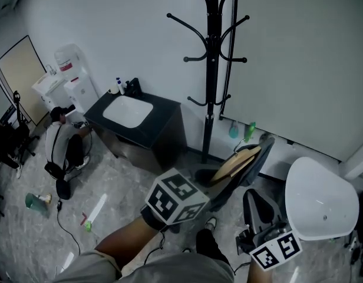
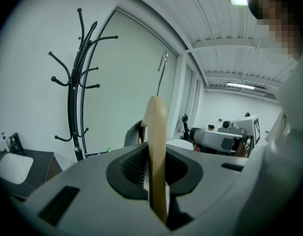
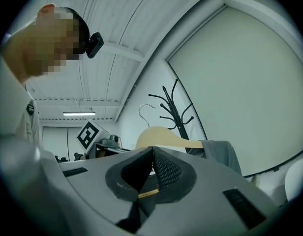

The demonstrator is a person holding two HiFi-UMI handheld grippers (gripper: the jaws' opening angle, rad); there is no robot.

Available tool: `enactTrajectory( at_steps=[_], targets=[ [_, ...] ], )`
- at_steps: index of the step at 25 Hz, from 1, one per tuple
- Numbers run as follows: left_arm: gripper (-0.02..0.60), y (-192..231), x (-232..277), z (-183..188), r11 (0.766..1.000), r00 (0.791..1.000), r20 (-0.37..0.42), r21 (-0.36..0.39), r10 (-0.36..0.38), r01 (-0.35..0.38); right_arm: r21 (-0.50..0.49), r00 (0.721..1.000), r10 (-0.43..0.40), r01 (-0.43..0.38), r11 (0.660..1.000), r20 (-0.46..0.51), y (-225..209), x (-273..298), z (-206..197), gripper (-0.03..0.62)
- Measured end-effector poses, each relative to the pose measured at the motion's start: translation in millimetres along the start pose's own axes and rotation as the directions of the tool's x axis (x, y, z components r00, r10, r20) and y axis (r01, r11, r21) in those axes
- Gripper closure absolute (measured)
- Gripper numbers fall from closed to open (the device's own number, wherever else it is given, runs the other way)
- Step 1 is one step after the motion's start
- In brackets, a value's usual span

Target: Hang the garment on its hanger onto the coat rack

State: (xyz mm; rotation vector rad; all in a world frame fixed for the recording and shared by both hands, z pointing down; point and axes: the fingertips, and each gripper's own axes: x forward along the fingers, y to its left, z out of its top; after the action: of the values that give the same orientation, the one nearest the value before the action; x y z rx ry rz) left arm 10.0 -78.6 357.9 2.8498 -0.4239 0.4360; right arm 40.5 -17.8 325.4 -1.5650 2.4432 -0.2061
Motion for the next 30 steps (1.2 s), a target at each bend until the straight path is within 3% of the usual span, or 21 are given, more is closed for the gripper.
enactTrajectory(
  at_steps=[5,17,30],
  targets=[
    [0.537,72,37,25,0.999,1.0,-0.007,-0.025,0.024,-0.024,0.015,0.999,0.05,-0.05,0.999,0.003,-51,70,7,0.579],
    [0.536,181,119,85,0.994,0.996,0.024,-0.074,0.087,-0.085,0.019,0.983,0.185,-0.184,0.983,-0.016,-152,171,34,0.578],
    [0.537,260,162,112,0.992,0.996,0.012,-0.091,0.086,-0.085,0.023,0.987,0.163,-0.162,0.986,-0.013,-196,224,34,0.579]
  ],
)
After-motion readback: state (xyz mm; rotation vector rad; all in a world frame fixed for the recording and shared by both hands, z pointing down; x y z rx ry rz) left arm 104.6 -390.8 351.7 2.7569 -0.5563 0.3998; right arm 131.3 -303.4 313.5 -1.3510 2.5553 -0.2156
